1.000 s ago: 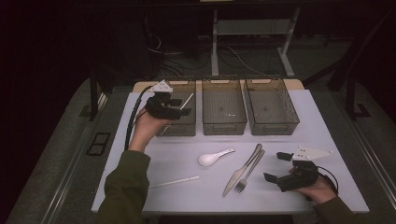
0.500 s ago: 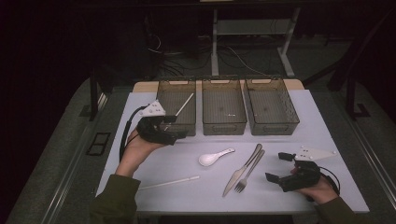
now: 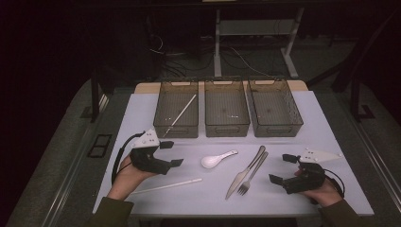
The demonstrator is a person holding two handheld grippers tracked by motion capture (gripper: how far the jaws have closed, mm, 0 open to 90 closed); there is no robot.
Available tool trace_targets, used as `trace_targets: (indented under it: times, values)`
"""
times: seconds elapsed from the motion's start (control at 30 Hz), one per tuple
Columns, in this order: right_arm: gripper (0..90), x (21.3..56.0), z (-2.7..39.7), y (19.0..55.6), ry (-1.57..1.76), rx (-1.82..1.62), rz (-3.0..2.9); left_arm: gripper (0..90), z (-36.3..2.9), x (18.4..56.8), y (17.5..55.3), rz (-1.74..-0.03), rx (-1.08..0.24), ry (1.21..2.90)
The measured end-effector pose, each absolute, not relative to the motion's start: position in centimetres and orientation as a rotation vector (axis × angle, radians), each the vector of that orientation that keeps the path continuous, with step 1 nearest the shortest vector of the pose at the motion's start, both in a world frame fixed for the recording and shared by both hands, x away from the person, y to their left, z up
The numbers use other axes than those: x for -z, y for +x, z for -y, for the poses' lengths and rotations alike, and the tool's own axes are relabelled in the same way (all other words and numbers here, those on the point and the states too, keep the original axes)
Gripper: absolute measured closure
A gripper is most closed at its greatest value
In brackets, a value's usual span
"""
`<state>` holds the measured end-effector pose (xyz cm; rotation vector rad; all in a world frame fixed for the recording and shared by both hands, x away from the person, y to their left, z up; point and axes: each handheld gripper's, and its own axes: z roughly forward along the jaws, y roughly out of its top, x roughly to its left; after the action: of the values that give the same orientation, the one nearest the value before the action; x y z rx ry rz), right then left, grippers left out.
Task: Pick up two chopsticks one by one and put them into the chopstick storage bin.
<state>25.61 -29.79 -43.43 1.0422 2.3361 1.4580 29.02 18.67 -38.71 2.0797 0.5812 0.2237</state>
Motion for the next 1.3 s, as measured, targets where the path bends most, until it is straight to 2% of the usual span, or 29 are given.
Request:
trace_targets:
  times: [0.37,0.57,0.8,1.3]
  values:
    - [0.9,43.4,29.8,25.5,1.047,-1.464,-2.332,53.8,-20.8,41.4,26.7,-0.601,-0.158,2.089]
    - [0.9,43.3,29.8,25.5,1.048,-1.464,-2.332,64.6,-21.1,42.6,26.3,-0.588,-0.104,2.121]
    - [0.9,43.4,29.8,25.5,1.05,-1.458,-2.329,70.2,-20.4,43.4,26.1,-0.541,-0.078,2.219]
    - [0.9,43.3,29.8,25.5,1.05,-1.458,-2.329,77.6,-20.2,44.3,26.3,-0.498,-0.064,2.306]
